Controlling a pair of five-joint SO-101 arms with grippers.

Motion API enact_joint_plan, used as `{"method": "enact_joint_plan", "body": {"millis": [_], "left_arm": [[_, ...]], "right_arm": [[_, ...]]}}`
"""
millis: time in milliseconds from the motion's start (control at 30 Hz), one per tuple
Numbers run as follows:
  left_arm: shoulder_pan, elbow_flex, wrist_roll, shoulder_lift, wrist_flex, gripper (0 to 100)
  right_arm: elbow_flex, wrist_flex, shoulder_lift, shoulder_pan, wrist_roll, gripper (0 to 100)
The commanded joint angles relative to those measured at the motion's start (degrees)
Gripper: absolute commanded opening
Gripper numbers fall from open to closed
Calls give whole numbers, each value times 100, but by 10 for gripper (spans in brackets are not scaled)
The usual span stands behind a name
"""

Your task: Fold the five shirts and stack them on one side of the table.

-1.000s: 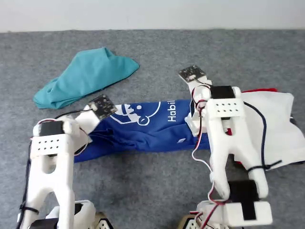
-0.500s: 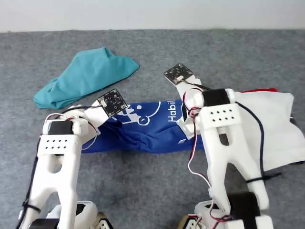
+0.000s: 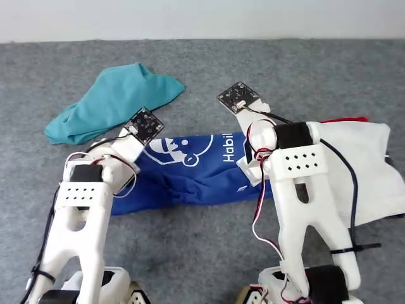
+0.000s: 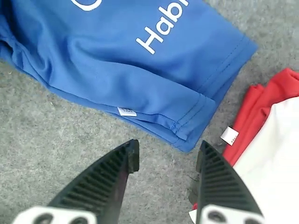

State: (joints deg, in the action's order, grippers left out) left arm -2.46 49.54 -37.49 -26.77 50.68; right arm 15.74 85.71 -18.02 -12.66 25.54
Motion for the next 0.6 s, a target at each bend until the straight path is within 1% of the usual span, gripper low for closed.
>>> {"method": "enact_joint_plan", "body": {"millis": [0, 67, 133, 200, 267, 333, 467, 567], "left_arm": [[281, -75, 70, 0, 211, 165], [325, -145, 97, 220, 316, 166], [264, -435, 211, 756, 360, 166], [246, -1007, 580, 1503, 545, 166], [273, -1710, 932, 2145, 888, 156], [290, -2431, 1125, 2593, 1310, 132], [299, -3556, 1178, 3218, 1925, 126], [299, -3899, 1196, 3525, 2075, 126]], "right_arm": [[-220, 57, -259, -57, 62, 213], [-220, 57, -259, -57, 53, 213], [-220, 57, -259, -57, 53, 213], [-220, 57, -259, -66, 53, 213], [-220, 75, -268, -66, 53, 213], [-229, 180, -268, -57, 62, 213], [-229, 207, -268, -48, 53, 213], [-229, 207, -268, -57, 53, 213]]}}
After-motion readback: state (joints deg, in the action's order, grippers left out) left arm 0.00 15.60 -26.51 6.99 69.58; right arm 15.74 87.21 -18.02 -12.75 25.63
